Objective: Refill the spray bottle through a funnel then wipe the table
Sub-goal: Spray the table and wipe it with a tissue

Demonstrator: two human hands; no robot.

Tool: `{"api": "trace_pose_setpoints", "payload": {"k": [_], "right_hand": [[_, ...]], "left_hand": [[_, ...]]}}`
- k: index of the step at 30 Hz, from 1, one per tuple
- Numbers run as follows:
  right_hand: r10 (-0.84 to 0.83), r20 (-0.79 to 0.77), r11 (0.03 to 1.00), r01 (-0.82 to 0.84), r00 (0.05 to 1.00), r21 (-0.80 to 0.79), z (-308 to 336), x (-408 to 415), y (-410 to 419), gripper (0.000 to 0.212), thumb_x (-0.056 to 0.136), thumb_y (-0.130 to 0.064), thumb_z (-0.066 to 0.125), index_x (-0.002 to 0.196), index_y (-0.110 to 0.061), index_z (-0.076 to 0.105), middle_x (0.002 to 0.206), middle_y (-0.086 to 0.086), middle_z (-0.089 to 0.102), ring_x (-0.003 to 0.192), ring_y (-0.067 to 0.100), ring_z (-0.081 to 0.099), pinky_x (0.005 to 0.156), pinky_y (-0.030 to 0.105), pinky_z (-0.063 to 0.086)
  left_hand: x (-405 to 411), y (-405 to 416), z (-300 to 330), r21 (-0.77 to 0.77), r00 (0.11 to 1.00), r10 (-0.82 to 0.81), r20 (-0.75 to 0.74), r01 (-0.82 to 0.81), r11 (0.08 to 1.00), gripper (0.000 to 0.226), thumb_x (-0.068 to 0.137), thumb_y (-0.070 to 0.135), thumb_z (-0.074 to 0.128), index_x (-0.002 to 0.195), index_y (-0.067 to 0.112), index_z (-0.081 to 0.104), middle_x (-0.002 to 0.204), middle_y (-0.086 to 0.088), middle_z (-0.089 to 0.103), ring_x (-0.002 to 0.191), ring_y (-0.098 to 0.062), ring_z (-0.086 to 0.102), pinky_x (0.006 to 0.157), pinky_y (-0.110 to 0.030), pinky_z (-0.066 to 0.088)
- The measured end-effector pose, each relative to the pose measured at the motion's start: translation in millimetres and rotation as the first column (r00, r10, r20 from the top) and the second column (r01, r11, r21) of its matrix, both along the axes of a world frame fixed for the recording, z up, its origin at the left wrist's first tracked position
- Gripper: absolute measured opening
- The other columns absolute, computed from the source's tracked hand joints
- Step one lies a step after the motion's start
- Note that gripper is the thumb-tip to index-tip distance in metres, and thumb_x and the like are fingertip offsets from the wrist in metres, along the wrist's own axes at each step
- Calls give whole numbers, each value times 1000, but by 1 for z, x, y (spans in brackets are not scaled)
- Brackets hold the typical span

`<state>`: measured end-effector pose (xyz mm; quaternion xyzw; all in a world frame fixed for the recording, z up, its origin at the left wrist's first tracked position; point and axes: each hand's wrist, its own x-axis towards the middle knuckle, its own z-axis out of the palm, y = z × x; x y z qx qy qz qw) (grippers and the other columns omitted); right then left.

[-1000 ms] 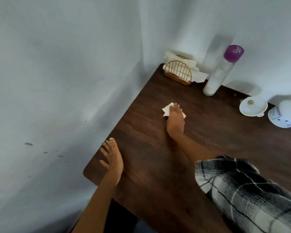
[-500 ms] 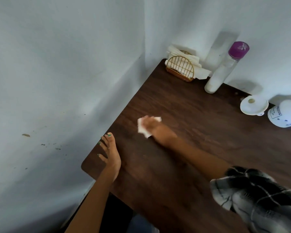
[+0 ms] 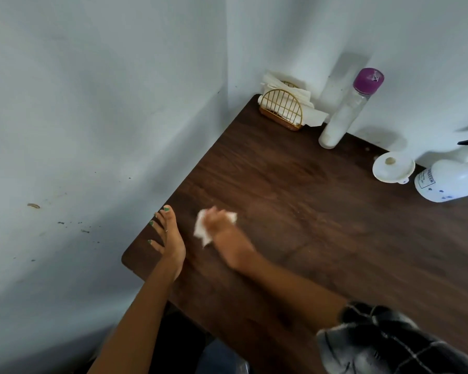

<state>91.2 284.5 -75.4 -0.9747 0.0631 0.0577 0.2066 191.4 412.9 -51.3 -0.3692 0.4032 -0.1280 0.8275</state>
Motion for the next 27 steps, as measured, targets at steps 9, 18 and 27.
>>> {"api": "trace_pose_setpoints", "payload": {"k": [9, 18, 27], "right_hand": [[194, 318, 971, -134, 928, -199, -16, -49, -87, 37, 100, -14, 40, 136, -7, 44, 146, 14, 40, 133, 11, 32, 116, 19, 4], [-700, 73, 692, 700, 710, -175, -13, -99, -195, 52, 94, 3, 38, 144, 1, 24, 153, 22, 20, 142, 34, 15, 115, 41, 18], [201, 128, 980, -200, 971, -16, -23, -92, 48, 40, 95, -13, 32, 120, -6, 63, 125, 14, 62, 123, 32, 52, 101, 40, 44]], "left_hand": [[-16, -7, -15, 58, 956, 293, 21, -294, 954, 50, 101, 35, 32, 143, 7, 37, 148, -14, 37, 140, -29, 29, 91, -58, 28], [-27, -12, -9, 87, 952, 276, 133, -288, 954, 48, 101, 31, 35, 140, 4, 40, 148, -13, 38, 141, -29, 27, 101, -53, 26], [-36, -21, 5, 491, 949, -12, 315, -152, 858, 56, 102, 43, 23, 146, 10, 30, 152, -13, 32, 141, -25, 28, 94, -49, 32]]}}
